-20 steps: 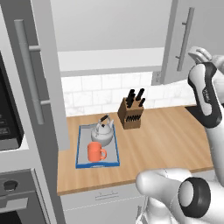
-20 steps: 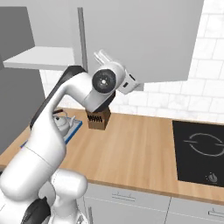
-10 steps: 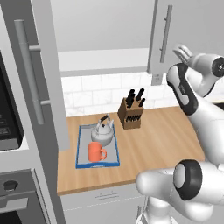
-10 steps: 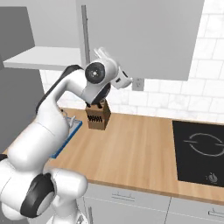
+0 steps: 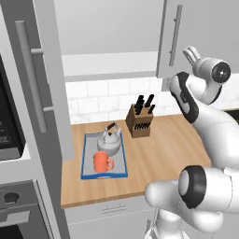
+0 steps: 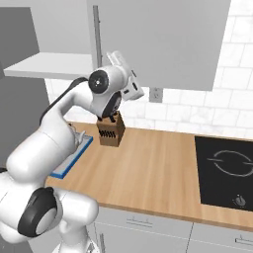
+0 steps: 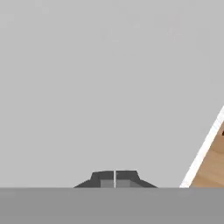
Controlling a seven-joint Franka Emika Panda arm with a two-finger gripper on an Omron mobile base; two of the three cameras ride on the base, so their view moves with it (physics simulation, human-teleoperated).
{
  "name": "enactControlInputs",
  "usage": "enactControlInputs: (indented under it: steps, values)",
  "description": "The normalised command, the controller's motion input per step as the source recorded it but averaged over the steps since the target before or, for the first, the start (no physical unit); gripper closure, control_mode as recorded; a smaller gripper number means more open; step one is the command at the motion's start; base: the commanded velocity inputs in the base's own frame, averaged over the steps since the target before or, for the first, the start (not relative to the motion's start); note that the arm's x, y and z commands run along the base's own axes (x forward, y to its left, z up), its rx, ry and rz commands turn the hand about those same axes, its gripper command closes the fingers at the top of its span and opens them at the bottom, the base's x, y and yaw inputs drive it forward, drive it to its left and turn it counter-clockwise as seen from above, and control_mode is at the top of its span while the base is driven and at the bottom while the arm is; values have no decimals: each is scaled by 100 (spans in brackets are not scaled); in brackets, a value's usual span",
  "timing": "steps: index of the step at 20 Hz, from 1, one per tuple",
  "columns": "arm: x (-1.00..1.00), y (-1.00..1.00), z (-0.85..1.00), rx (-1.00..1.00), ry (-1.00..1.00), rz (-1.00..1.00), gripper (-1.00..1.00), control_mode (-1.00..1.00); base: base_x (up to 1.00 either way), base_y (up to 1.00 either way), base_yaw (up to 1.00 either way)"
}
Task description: Pick the kettle from the counter and place it on the tray. Then pick the mug from the cabinet and place it on the tray. Then close the cabinet doors.
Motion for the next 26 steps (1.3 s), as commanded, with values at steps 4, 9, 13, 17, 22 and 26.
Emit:
enactControlInputs:
  steps: [4, 9, 13, 17, 22, 26]
  values:
    - [100, -5, -3, 4, 34, 0, 100, -100, 0, 0, 0]
    - [19, 0, -11, 0, 11, 1, 100, -100, 0, 0, 0]
    - [-96, 0, 1, -8, 0, 2, 100, -100, 0, 0, 0]
    - [-100, 30, 31, -16, 0, 0, 100, -100, 0, 0, 0]
    - [-35, 14, 0, -6, 0, 0, 100, -100, 0, 0, 0]
    - [-76, 51, 0, -3, 0, 1, 100, -100, 0, 0, 0]
